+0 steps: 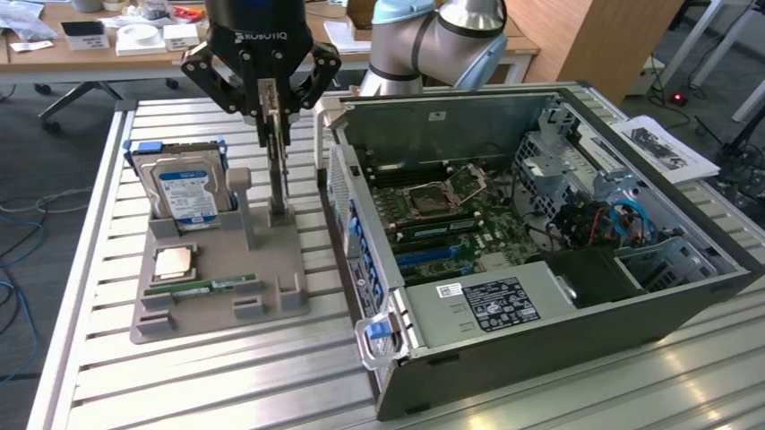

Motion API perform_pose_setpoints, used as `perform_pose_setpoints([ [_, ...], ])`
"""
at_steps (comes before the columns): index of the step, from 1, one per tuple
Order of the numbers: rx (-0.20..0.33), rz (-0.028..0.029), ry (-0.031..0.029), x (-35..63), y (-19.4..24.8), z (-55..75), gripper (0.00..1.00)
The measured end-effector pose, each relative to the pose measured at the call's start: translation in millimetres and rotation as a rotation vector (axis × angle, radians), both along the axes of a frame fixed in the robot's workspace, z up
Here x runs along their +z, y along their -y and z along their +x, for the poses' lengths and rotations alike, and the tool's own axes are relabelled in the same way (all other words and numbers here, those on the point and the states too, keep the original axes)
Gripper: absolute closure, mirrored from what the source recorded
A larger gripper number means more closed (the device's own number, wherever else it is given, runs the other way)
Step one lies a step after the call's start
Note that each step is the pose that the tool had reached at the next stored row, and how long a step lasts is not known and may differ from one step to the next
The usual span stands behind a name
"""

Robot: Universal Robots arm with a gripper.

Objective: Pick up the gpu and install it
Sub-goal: 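Pick up the gpu and move the gpu toward the slot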

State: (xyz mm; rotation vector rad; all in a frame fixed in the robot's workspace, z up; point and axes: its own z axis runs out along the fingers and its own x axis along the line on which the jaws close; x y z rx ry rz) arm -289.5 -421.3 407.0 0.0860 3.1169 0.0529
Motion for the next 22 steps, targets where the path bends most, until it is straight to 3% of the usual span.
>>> perform_pose_setpoints([
  [22, 0.0, 0.0002, -0.0001, 6.3, 0.0, 0.1, 0.73],
])
